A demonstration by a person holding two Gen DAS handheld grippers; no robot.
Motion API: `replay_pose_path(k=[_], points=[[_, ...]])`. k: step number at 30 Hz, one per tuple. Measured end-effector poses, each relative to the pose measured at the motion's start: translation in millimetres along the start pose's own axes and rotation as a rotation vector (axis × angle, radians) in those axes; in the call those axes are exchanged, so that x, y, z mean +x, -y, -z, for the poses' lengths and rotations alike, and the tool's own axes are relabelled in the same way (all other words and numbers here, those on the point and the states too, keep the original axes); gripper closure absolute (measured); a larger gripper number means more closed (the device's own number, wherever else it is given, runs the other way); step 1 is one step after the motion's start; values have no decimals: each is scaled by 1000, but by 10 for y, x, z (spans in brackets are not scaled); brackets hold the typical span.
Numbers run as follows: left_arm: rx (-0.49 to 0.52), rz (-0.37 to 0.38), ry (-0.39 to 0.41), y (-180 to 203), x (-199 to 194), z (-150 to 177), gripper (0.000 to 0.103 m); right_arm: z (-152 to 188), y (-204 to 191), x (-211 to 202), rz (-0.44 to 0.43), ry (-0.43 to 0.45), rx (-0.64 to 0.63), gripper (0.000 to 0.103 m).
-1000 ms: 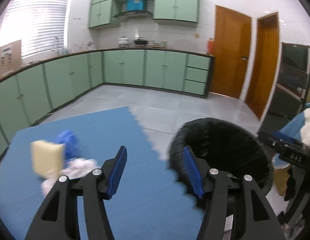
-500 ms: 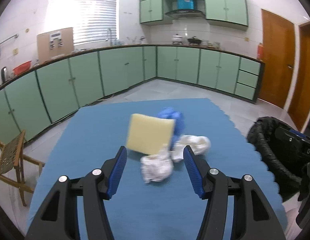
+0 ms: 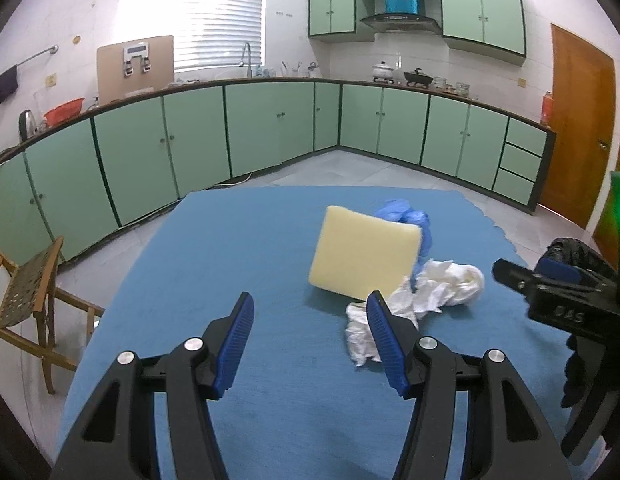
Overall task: Collect trash
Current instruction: 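Return both tools to the mat and grasp white tissues with the right tool, then grasp another white tissue with the left tool while the right tool holds its tissues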
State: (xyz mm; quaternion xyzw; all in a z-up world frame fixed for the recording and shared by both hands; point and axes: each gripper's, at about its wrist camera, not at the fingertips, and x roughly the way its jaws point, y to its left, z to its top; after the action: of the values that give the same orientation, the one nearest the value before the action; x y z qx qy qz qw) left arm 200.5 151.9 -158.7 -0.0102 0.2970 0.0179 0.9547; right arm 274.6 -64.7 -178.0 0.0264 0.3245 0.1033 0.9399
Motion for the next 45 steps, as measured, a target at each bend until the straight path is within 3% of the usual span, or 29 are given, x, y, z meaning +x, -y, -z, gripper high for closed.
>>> replay_pose_path(k=[8, 11, 15, 16, 21, 24, 35, 45], points=[[-18, -24, -25, -72, 237, 12, 45, -21, -95, 387, -14, -76, -11, 9], [-22, -25, -31, -72, 288, 14, 45, -22, -168, 485, -22, -112, -37, 14], [-32, -20, -39, -62, 330, 16, 45, -16, -234, 595, -48, -155, -52, 29], [-33, -18, -40, -61, 334, 19, 45, -11, -257, 615, -62, -168, -61, 39], [-33, -9, -45, -52, 347, 16, 45, 14, -366, 614, -100, -195, -106, 67], [-33, -5, -45, -28, 333, 30, 45, 40, -383, 558, -99, -188, -120, 76], [-24, 58, -63, 242, 291, 65, 41, 149, -144, 196, -56, -145, -55, 77], [-24, 72, -135, 466, 619, 139, 40, 218, 118, 67, -20, -129, -19, 77]])
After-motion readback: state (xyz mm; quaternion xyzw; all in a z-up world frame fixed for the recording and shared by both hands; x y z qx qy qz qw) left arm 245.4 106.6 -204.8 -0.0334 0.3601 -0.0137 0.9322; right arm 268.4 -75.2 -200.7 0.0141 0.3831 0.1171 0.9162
